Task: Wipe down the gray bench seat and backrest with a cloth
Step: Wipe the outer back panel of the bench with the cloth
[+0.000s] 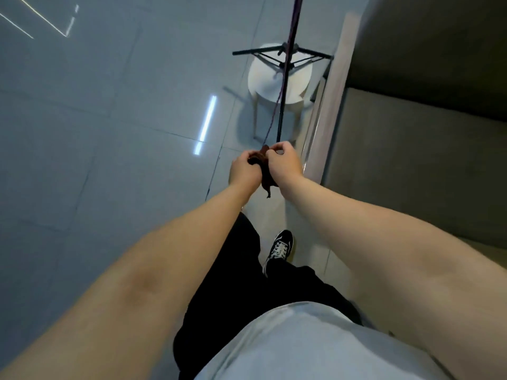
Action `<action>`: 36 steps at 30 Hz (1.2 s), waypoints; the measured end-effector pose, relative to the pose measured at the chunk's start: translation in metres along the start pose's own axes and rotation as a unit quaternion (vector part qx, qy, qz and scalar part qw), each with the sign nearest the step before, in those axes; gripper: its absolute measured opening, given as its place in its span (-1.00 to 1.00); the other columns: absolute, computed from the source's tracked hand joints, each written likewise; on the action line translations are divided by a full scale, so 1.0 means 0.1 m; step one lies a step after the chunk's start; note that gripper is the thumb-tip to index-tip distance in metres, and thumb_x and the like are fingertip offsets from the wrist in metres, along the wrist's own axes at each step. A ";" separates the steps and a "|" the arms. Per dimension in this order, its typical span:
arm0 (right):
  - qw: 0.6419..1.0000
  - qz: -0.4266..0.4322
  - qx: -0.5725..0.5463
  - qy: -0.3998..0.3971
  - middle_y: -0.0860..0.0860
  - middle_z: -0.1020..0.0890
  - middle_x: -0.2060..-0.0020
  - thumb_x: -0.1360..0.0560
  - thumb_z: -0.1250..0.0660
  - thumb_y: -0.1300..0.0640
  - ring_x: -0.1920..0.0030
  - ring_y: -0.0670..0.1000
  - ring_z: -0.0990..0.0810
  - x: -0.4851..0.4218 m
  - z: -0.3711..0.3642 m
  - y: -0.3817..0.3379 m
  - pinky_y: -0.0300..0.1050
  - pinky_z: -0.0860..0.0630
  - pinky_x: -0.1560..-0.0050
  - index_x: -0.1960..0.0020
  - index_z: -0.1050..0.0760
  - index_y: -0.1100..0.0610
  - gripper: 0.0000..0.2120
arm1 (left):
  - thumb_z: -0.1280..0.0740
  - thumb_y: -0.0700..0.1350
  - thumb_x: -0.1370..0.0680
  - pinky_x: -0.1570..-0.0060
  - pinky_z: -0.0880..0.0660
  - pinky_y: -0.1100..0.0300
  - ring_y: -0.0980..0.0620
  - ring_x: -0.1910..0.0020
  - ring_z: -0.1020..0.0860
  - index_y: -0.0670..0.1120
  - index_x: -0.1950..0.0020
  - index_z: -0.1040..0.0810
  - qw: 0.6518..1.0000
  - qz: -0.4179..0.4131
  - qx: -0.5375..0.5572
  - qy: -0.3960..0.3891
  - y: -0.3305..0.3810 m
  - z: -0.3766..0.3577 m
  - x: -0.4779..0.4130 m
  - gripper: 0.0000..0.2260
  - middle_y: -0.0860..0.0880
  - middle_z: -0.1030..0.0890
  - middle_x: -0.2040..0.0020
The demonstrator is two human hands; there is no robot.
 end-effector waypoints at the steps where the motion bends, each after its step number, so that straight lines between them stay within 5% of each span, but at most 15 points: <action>1: 1.000 0.007 0.005 -0.003 0.03 -0.60 0.02 -0.59 -0.24 0.12 0.04 0.08 -0.63 0.02 -0.03 -0.12 0.05 -0.67 0.09 -0.06 -0.47 0.00 -0.92 | -0.21 -0.30 -0.54 0.05 -0.65 0.05 -0.09 -0.03 -0.64 -0.02 -0.18 -0.59 1.000 -0.002 0.012 0.007 0.09 0.07 0.00 -0.68 -0.09 -0.66 -0.08; 7: 0.999 0.040 0.025 -0.010 0.04 -0.62 0.05 -0.56 -0.25 0.09 0.07 0.09 -0.64 0.05 -0.23 -0.82 0.06 -0.67 0.06 -0.04 -0.46 0.00 -0.93 | -0.19 -0.19 -0.42 0.16 -0.55 0.12 -0.11 0.01 -0.62 0.03 -0.06 -0.61 0.998 -0.019 0.055 0.033 0.68 0.54 -0.07 -0.70 -0.09 -0.66 -0.05; 13: 0.996 0.078 0.048 0.012 0.03 -0.61 0.05 -0.56 -0.24 0.10 0.17 -0.05 -0.56 -0.12 -0.52 -1.53 -0.18 -0.41 0.34 -0.09 -0.50 0.05 -0.86 | -0.13 -0.06 -0.42 -0.14 -0.59 0.00 -0.09 -0.08 -0.60 0.08 -0.06 -0.64 0.997 -0.046 0.038 0.051 1.29 0.97 -0.44 -0.65 -0.10 -0.60 -0.17; 22: 0.986 0.123 -0.017 0.114 -0.04 -0.64 0.16 -0.53 -0.23 0.18 0.04 0.06 -0.64 -0.99 -1.43 -2.95 -0.07 -0.57 0.05 0.09 -0.50 -0.03 -0.87 | -0.14 -0.05 -0.49 -0.15 -0.55 0.01 -0.10 -0.12 -0.59 0.03 -0.20 -0.62 0.983 -0.162 -0.060 -0.068 2.45 1.96 -1.84 -0.63 -0.07 -0.66 -0.13; 25: 0.984 0.090 -0.067 0.138 0.01 -0.63 0.08 -0.55 -0.16 0.19 0.08 0.11 -0.67 -1.20 -1.92 -3.47 0.05 -0.67 0.25 0.05 -0.51 -0.03 -0.82 | -0.12 -0.17 -0.62 0.10 -0.44 0.14 -0.09 -0.03 -0.55 -0.01 -0.34 -0.55 0.964 -0.205 -0.129 -0.114 2.91 2.47 -2.35 -0.65 -0.10 -0.65 -0.16; 27: 0.984 0.082 -0.081 0.135 0.02 -0.62 0.06 -0.57 -0.12 0.21 0.18 0.07 -0.66 -1.33 -2.23 -3.87 -0.04 -0.62 0.43 -0.04 -0.50 0.01 -0.79 | -0.13 -0.16 -0.64 0.06 -0.44 0.17 -0.08 -0.08 -0.55 0.00 -0.37 -0.53 0.955 -0.220 -0.158 -0.123 3.22 2.81 -2.64 -0.65 -0.07 -0.63 -0.19; 32: 0.974 0.088 -0.137 0.160 0.05 -0.59 0.08 -0.54 -0.04 0.33 0.24 0.03 -0.55 -1.62 -2.64 -4.71 -0.31 -0.41 0.56 -0.16 -0.48 0.03 -0.64 | -0.22 -0.11 -0.64 -0.09 -0.47 0.15 -0.04 -0.15 -0.55 -0.03 -0.32 -0.51 0.948 -0.252 -0.154 -0.119 3.99 3.33 -3.25 -0.73 -0.02 -0.60 -0.21; 36: 0.969 0.090 -0.153 0.170 0.09 -0.61 0.12 -0.52 -0.05 0.31 0.31 0.06 -0.55 -2.03 -2.67 -5.23 -0.20 -0.47 0.49 -0.16 -0.46 0.03 -0.65 | -0.26 -0.07 -0.65 0.00 -0.44 0.16 -0.03 -0.06 -0.54 -0.07 -0.31 -0.47 0.949 -0.253 -0.133 -0.135 4.53 3.40 -3.69 -0.76 -0.02 -0.56 -0.14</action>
Point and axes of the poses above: each hand's wrist, its own x-axis away from the middle knuckle, its own z-axis out of the back of the hand, y = z × x, the point moved 4 cm from there along -x, towards the middle knuckle
